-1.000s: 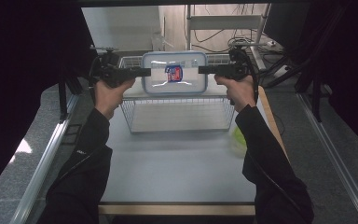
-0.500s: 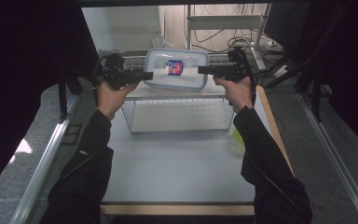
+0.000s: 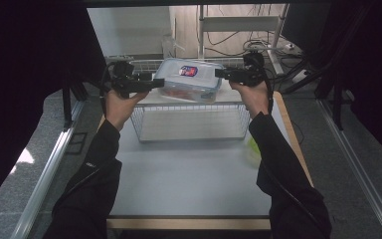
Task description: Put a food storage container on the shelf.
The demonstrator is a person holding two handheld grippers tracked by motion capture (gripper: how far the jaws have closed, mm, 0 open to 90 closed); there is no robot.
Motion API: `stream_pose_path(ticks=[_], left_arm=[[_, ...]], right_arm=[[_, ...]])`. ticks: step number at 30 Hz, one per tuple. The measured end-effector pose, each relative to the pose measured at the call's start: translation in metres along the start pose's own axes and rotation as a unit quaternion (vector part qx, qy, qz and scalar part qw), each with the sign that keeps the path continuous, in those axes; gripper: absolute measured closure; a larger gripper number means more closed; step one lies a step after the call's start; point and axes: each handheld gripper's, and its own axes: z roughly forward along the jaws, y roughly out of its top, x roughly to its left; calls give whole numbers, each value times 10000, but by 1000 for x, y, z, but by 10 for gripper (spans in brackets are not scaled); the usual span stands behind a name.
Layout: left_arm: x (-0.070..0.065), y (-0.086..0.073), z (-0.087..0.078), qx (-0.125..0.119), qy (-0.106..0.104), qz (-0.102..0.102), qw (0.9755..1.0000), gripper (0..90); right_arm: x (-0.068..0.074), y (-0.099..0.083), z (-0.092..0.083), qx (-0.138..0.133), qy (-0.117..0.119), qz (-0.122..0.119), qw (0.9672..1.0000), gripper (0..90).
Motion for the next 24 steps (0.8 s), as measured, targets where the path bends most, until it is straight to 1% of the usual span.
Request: stream_pose_path(ticks=[1, 2, 3, 4, 5, 6, 7, 8, 9, 10, 12, 13, 14, 15, 17, 19, 21, 23, 24], left_arm=[[0, -2, -2, -20, -3, 19, 10000, 269], [-1, -6, -6, -73, -22, 64, 10000, 265], [-1, -6, -6, -73, -22, 64, 10000, 266], [-2, -8, -9, -77, 12, 108, 9999, 266], [-3, -13, -13, -69, 53, 188, 9998, 267], [-3, -15, -15, -82, 63, 218, 9997, 269], [-4, -17, -18, -108, 49, 238, 9996, 276], [-4, -19, -20, -130, 12, 241, 9996, 301], [-4, -19, -20, -130, 12, 241, 9996, 326], [-4, -23, -23, -132, -152, 207, 9996, 370], [-5, -25, -23, -141, -314, 173, 9993, 449], [-5, -25, -23, -141, -314, 173, 9993, 501], [-7, -26, -22, -118, -368, 197, 9991, 574], [-7, -27, -20, -111, -369, 190, 9991, 621], [-8, -26, -17, -88, -380, 162, 9991, 711], [-10, -26, -10, -29, -398, 131, 9991, 752], [-11, -25, -8, -1, -394, 157, 9991, 769], [-16, -24, 1, 73, -290, 213, 9993, 770], [-17, -23, 3, 82, -248, 224, 9994, 770]], right_arm=[[1, -2, -4, -37, -28, -66, 10000, 409], [1, -5, -11, -105, 46, -67, 9999, 417], [2, -6, -14, -115, 87, -53, 9999, 432], [2, -6, -14, -115, 87, -53, 9999, 432], [6, -12, -24, -108, 184, -121, 9997, 510], [8, -15, -27, -97, 183, -181, 9996, 544], [11, -19, -31, -82, 158, -272, 9995, 598], [14, -24, -35, -90, 166, -356, 9992, 635], [14, -24, -35, -90, 166, -356, 9992, 635], [21, -35, -40, -61, 239, -476, 9986, 712], [28, -45, -40, 35, 287, -607, 9977, 766], [33, -51, -38, 151, 322, -733, 9967, 802], [37, -56, -36, 234, 353, -810, 9958, 834], [39, -59, -34, 297, 377, -868, 9951, 859], [43, -63, -26, 401, 384, -984, 9936, 880], [43, -63, -20, 448, 506, -927, 9934, 881], [42, -62, -16, 462, 497, -897, 9937, 881], [38, -60, -13, 462, 527, -822, 9942, 888], [36, -59, -11, 446, 483, -804, 9946, 885]])
